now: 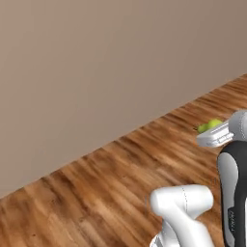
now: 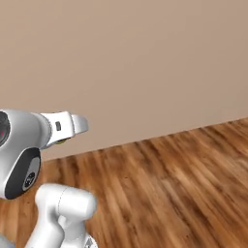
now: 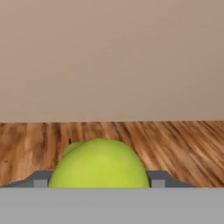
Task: Retrieve the orange and pear from the fridge and place them into the bowl on the dining table.
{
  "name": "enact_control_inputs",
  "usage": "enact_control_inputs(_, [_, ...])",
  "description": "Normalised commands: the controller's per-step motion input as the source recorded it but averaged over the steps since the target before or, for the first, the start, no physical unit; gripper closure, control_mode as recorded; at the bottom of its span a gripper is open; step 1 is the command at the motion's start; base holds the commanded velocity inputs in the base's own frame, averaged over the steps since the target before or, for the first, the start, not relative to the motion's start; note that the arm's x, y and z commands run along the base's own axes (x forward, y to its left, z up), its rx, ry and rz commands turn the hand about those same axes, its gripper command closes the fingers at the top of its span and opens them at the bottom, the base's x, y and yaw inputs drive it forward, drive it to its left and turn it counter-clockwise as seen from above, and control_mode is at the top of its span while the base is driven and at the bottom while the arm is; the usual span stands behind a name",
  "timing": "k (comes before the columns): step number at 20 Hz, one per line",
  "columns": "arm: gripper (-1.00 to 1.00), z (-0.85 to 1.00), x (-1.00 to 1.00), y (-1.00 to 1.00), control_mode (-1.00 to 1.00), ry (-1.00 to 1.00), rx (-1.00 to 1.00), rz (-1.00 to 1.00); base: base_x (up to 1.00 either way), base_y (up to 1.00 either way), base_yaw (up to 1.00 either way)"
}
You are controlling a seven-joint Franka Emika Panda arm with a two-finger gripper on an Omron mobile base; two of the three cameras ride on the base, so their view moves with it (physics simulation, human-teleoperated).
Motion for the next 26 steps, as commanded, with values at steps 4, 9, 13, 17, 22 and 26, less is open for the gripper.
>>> enact_control_inputs(4, [1.0, 0.0, 0.0, 0.0, 1.0, 0.0, 0.0, 0.0, 1.0, -0.63, -0.48])
enact_control_inputs(9, [1.0, 0.0, 0.0, 0.0, 1.0, 0.0, 0.0, 0.0, 1.0, -0.48, -0.49])
enact_control_inputs(13, [1.0, 0.0, 0.0, 0.0, 1.0, 0.0, 0.0, 0.0, 1.0, -0.23, -0.47])
enact_control_inputs(17, [1.0, 0.0, 0.0, 0.0, 1.0, 0.0, 0.0, 0.0, 1.0, 0.0, -0.45])
enact_control_inputs(22, [1.0, 0.0, 0.0, 0.0, 1.0, 0.0, 0.0, 0.0, 1.0, 0.19, -0.41])
enact_control_inputs(26, [1.0, 0.0, 0.0, 0.0, 1.0, 0.0, 0.0, 0.0, 1.0, 0.38, -0.41])
